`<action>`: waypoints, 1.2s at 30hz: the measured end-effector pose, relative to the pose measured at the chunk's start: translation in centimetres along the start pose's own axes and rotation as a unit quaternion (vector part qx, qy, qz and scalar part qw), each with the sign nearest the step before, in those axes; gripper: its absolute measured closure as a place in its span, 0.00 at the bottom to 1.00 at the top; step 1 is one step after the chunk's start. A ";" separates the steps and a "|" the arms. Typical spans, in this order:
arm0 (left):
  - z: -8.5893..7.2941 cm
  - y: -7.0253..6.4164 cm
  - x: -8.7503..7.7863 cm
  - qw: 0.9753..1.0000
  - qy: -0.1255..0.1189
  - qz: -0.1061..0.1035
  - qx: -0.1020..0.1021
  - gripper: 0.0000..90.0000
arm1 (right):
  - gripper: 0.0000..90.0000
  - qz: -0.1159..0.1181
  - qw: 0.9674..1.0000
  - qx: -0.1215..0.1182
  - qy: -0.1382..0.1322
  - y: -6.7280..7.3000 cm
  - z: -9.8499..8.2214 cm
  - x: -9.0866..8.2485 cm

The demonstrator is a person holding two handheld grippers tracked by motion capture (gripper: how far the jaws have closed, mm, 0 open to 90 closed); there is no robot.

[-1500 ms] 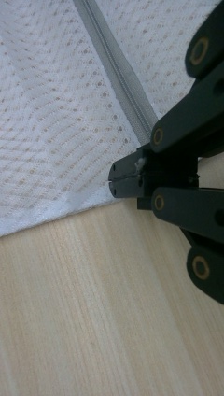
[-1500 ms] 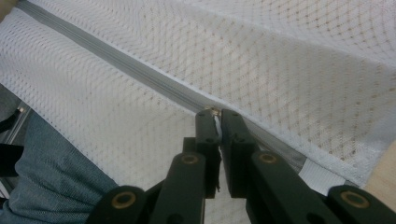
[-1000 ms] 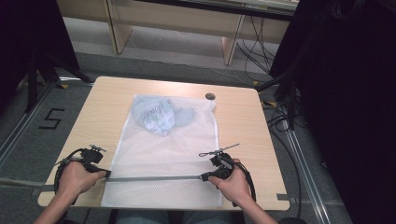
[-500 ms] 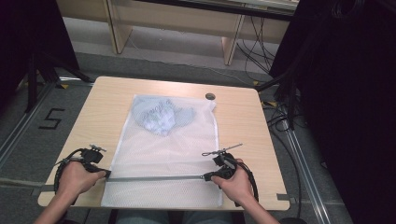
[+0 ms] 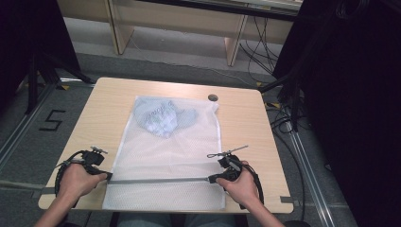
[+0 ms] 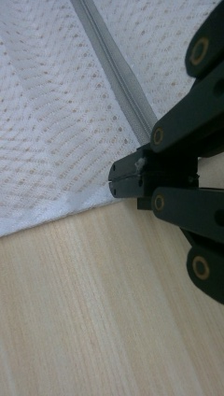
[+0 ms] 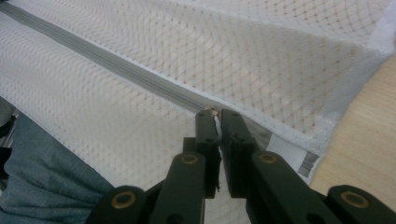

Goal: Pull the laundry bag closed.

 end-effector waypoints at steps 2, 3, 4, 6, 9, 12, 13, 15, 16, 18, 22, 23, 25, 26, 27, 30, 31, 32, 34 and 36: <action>0.0 0.0 0.0 1.000 -0.001 -0.001 0.000 1.00 | 0.97 0.003 1.000 -0.004 -0.003 -0.1 0.0 0.0; 0.0 0.0 0.0 1.000 -0.001 -0.001 0.000 1.00 | 0.97 0.004 1.000 -0.003 -0.002 -0.2 0.0 0.0; 0.0 0.0 0.0 1.000 -0.001 -0.001 0.000 1.00 | 0.97 0.004 1.000 -0.003 -0.002 -0.2 0.0 0.0; 0.0 0.0 0.0 1.000 -0.002 -0.001 0.000 1.00 | 0.97 0.003 1.000 -0.003 -0.002 -0.2 0.0 0.0; 0.0 0.0 0.0 1.000 -0.002 -0.001 0.000 1.00 | 0.97 0.002 1.000 0.000 -0.001 -0.4 -0.1 -0.1; 0.0 0.0 0.0 1.000 -0.002 -0.001 0.000 1.00 | 0.97 0.001 1.000 0.003 -0.003 -0.6 -0.1 -0.2; 0.0 0.0 0.0 1.000 -0.001 -0.001 0.000 1.00 | 0.97 0.001 1.000 0.003 -0.003 -0.6 -0.2 -0.2; 0.0 0.0 0.0 1.000 -0.001 0.000 0.000 1.00 | 0.97 0.000 1.000 0.001 -0.002 -0.8 -0.2 -0.2; 0.0 0.0 0.0 1.000 -0.001 0.000 0.000 1.00 | 0.97 -0.001 1.000 0.006 -0.001 -0.9 -0.2 -0.3; 0.0 0.0 0.0 1.000 -0.002 0.000 0.000 1.00 | 0.97 0.000 1.000 0.005 -0.001 -0.9 -0.2 -0.3; 0.0 0.0 0.0 1.000 -0.001 0.000 0.000 1.00 | 0.97 0.001 1.000 0.006 -0.003 -1.1 -0.3 -0.4; 0.0 0.0 0.0 1.000 -0.001 0.000 0.000 1.00 | 0.97 -0.004 1.000 0.001 0.000 -1.3 -0.4 -0.5; 0.0 0.0 0.0 1.000 -0.002 0.000 -0.001 1.00 | 0.97 0.001 1.000 -0.003 -0.008 -1.4 -0.3 -0.4; 0.0 0.0 0.0 1.000 -0.002 0.000 0.000 1.00 | 0.97 -0.003 1.000 0.009 -0.003 -1.4 -0.4 -0.5; 0.0 0.0 0.0 1.000 -0.001 0.000 0.000 1.00 | 0.97 -0.001 1.000 0.013 -0.002 -1.4 -0.5 -0.5; 0.1 -0.1 0.1 1.000 -0.004 0.000 -0.004 1.00 | 0.97 0.000 1.000 0.009 -0.003 -1.5 -0.5 -0.5; 0.0 0.0 0.0 1.000 -0.001 0.000 0.000 1.00 | 0.97 -0.003 1.000 0.009 -0.001 -1.6 -0.6 -0.5; 0.0 0.0 0.0 1.000 -0.001 0.000 0.000 1.00 | 0.97 -0.003 1.000 0.009 -0.001 -1.6 -0.6 -0.5; 0.1 -0.1 0.1 1.000 -0.004 0.000 -0.003 1.00 | 0.97 -0.005 1.000 0.014 -0.003 -1.7 -0.6 -0.6; 0.0 -0.1 0.0 1.000 -0.002 0.000 -0.001 1.00 | 0.97 -0.009 1.000 0.016 -0.002 -1.8 -0.6 -0.6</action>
Point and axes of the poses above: each handheld gripper's, and its own axes: x roughly forward along the jaws, z roughly out of its top, y roughly to its left, the point moved 10 cm from there along x, roughly forward along the jaws, and after that the axes turned 5 degrees about -y, right-handed, at the moved point
